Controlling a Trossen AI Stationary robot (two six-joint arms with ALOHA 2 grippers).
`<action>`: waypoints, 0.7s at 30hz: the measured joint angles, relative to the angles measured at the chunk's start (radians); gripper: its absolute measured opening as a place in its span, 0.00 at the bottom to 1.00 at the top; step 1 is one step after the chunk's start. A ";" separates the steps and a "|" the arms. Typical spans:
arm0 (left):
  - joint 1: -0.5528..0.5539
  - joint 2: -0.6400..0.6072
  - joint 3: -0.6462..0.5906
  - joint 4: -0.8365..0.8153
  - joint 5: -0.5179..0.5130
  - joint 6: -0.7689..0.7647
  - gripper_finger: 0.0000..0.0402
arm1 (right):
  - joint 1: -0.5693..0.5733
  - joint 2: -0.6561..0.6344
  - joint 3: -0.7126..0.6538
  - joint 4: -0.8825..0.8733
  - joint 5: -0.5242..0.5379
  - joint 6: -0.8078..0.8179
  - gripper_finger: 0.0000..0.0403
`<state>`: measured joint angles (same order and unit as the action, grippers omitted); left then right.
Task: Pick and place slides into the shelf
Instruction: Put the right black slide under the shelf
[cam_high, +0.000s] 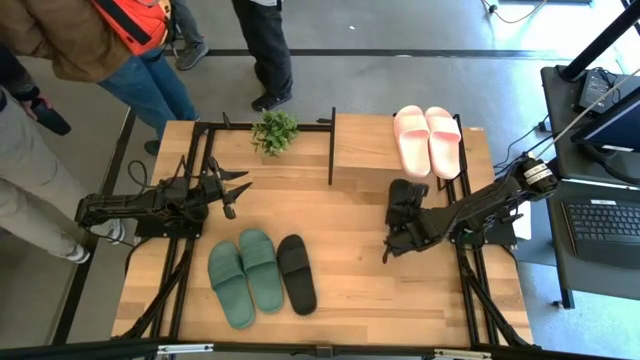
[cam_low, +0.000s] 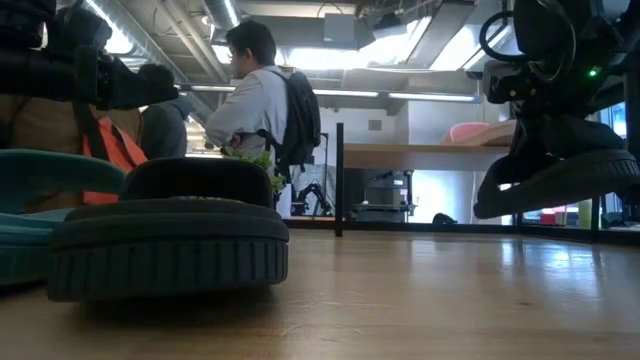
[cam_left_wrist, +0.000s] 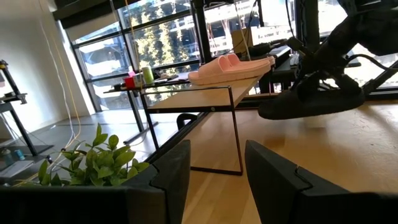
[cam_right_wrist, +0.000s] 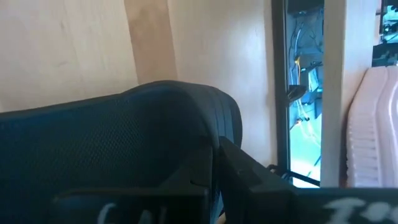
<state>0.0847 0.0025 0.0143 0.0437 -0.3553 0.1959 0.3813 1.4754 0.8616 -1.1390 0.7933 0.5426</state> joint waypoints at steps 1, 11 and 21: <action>0.000 0.000 0.000 0.000 0.000 0.000 0.36 | 0.000 0.000 0.000 0.001 0.000 -0.006 0.03; 0.000 0.000 0.000 0.000 0.000 0.000 0.36 | -0.016 0.000 0.000 0.007 0.016 -0.074 0.03; 0.000 0.000 0.000 0.000 0.000 -0.003 0.36 | -0.102 0.000 0.000 0.057 0.026 -0.216 0.03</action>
<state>0.0845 0.0025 0.0143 0.0437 -0.3553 0.1932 0.2794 1.4757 0.8616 -1.0821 0.8192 0.3267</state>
